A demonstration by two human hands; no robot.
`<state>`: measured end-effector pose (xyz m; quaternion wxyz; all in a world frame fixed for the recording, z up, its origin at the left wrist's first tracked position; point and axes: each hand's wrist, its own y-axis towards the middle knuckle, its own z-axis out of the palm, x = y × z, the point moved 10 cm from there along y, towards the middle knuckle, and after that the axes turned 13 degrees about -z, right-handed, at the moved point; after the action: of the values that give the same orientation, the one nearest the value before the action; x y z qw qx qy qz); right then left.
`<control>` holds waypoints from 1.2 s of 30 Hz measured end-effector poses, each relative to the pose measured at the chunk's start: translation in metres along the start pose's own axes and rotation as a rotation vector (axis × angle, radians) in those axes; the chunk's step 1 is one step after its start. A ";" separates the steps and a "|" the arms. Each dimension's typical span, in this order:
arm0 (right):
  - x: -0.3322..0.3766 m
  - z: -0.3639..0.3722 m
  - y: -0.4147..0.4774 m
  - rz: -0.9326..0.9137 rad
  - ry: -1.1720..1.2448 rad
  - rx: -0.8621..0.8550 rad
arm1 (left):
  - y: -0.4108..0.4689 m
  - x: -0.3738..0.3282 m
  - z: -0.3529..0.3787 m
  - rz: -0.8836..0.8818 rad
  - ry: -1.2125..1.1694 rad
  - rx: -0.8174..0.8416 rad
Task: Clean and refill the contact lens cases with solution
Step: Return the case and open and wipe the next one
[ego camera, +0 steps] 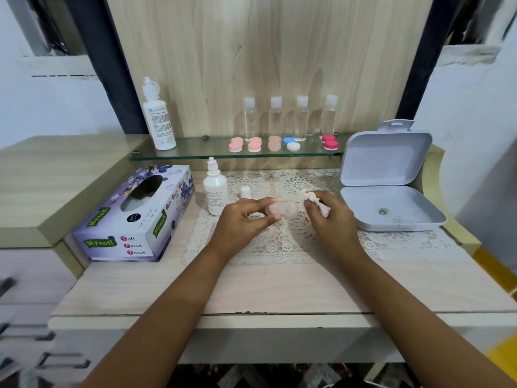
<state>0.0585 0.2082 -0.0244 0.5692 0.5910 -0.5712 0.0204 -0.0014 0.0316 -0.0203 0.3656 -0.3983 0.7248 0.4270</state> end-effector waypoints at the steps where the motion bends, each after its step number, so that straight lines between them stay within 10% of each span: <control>1: -0.005 0.004 -0.001 0.060 0.080 0.030 | 0.000 -0.001 0.001 0.006 0.012 0.010; 14: -0.001 0.025 -0.010 0.189 0.438 0.151 | -0.001 0.005 0.010 -0.062 -0.015 0.083; 25: 0.017 0.028 -0.009 -0.169 -0.049 0.208 | 0.005 0.028 0.023 -0.133 0.344 0.142; 36: 0.005 0.009 -0.001 -0.136 -0.320 0.090 | 0.009 0.035 0.026 -0.116 0.482 0.172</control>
<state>0.0557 0.1984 -0.0251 0.4441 0.6491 -0.6115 -0.0867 -0.0187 0.0488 -0.0574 0.2388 -0.4970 0.8005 0.2348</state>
